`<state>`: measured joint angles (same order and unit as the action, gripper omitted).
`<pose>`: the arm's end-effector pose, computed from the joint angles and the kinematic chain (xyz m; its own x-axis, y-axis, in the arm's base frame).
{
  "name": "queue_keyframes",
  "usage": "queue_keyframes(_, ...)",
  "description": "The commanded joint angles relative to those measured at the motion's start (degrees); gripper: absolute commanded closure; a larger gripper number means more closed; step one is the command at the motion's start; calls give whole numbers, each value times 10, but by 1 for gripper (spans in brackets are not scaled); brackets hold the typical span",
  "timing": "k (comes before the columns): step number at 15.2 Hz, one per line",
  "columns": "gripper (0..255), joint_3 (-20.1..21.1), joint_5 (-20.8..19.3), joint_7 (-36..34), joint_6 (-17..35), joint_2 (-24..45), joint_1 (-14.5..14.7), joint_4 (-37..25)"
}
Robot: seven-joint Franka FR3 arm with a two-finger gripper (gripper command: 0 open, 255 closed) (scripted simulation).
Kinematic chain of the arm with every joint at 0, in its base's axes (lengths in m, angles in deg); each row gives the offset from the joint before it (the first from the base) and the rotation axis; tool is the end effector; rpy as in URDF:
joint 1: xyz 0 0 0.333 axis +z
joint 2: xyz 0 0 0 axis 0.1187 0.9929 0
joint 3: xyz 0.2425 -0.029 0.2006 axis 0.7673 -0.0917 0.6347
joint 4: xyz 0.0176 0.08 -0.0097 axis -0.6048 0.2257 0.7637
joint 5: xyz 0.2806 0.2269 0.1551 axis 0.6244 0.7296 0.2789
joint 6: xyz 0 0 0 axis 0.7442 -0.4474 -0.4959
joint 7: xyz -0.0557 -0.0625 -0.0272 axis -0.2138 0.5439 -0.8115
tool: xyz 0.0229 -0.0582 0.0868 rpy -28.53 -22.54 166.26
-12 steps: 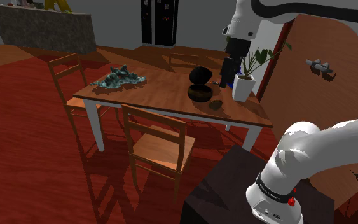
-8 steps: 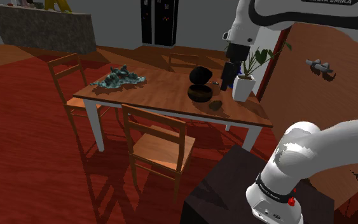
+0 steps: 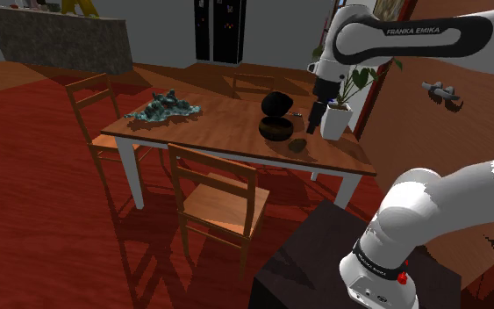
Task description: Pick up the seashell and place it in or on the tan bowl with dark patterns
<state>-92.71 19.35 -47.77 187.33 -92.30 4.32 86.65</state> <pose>0.3225 -0.0945 0.5347 0.9682 0.2470 0.0411 0.2497 -0.9646 -0.0844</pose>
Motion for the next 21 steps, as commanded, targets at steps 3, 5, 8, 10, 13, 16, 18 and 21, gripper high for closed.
queue_keyframes(3, 0, -44, -27, 63, 66, 40, -5, 15)
queue_keyframes(5, 0, -68, -37, 95, 99, 66, -6, 16)
queue_keyframes(8, 0, -103, -46, 144, 148, 112, -5, 11)
queue_keyframes(10, 0, -127, -47, 178, 180, 147, -2, 3)
queue_keyframes(13, 0, -163, -39, 233, 227, 205, 6, -15)
queue_keyframes(16, 0, -198, -15, 294, 269, 270, 17, -42)
queue_keyframes(18, 0, -220, 12, 340, 294, 317, 24, -64)
queue_keyframes(21, 0, -245, 68, 417, 323, 393, 30, -104)
